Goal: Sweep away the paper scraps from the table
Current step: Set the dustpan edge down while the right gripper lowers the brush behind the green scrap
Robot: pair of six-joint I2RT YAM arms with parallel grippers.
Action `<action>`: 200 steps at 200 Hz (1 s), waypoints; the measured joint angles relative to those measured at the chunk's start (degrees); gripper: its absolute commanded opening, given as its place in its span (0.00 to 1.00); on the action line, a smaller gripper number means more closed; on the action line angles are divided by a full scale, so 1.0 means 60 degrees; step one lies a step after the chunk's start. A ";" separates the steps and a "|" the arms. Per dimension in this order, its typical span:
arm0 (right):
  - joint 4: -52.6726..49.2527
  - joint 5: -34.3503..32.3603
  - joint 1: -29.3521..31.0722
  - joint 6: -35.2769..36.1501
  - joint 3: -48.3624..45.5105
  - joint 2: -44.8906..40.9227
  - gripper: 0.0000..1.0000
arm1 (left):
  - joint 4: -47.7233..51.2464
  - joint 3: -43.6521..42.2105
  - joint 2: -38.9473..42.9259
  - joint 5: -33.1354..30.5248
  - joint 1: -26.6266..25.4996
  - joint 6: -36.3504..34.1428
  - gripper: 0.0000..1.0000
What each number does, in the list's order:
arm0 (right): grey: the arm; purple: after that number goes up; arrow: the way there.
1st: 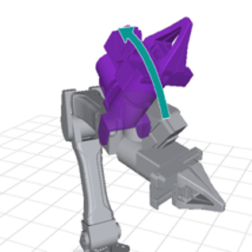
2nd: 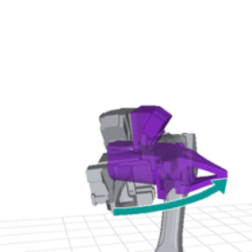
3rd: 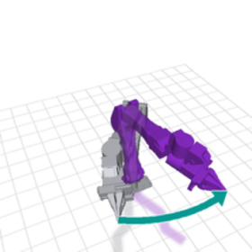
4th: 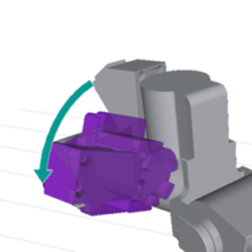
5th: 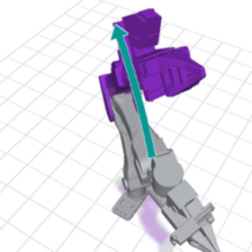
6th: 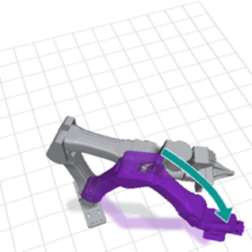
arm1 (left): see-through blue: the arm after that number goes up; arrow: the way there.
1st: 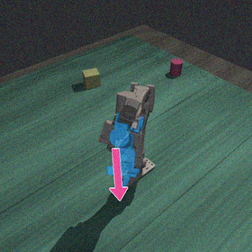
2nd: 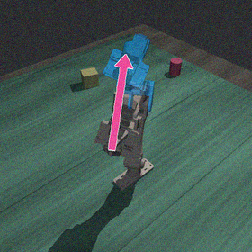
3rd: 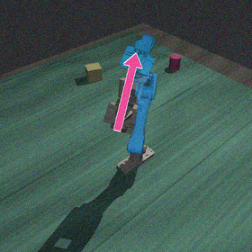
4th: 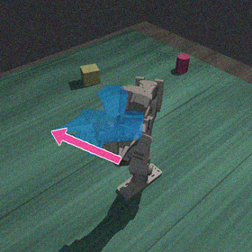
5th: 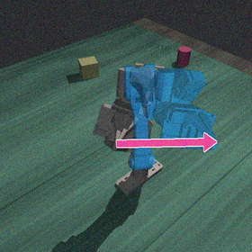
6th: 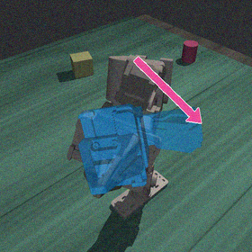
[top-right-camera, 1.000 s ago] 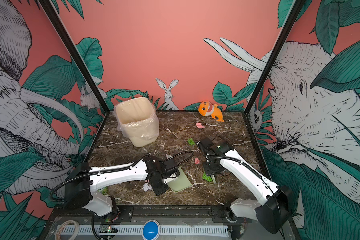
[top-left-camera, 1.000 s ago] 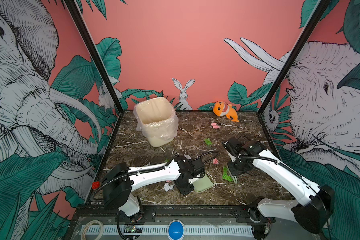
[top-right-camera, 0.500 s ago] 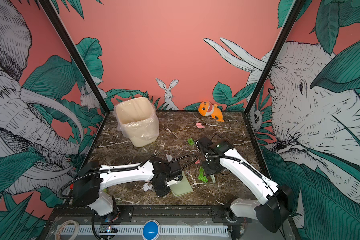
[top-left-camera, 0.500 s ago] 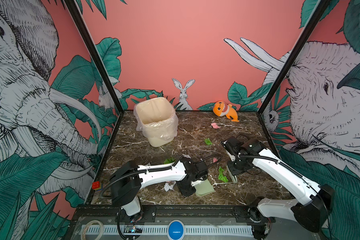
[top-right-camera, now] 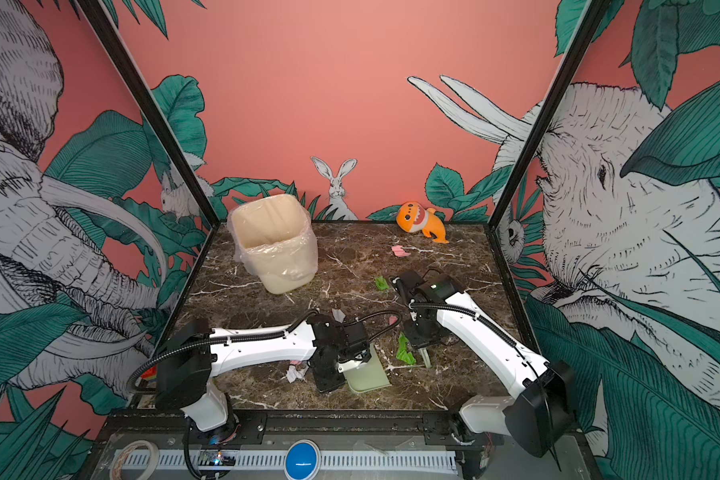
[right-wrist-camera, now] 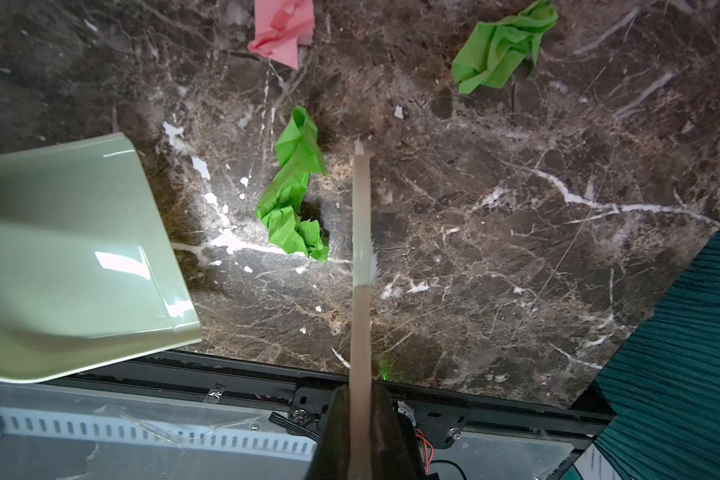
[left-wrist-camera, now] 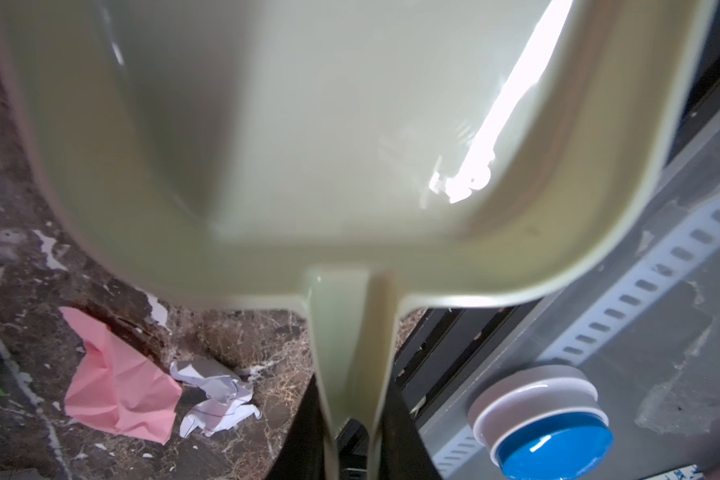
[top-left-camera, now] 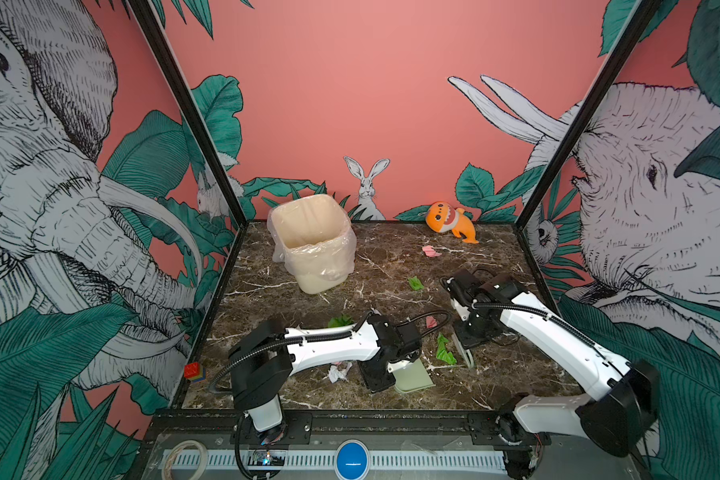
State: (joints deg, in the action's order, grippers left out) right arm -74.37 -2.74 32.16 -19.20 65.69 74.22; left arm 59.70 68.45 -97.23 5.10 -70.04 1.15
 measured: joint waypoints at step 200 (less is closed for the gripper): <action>0.0095 0.0896 -0.1308 0.1107 0.0361 0.0255 0.00 | -0.0404 0.0805 -0.1118 -0.0255 0.0000 -0.0667 0.09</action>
State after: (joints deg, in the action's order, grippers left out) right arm -73.80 2.63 24.32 -12.56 67.85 75.75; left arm 57.28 73.28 -103.94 3.57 -70.04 -2.85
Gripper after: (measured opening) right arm 0.064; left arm 0.195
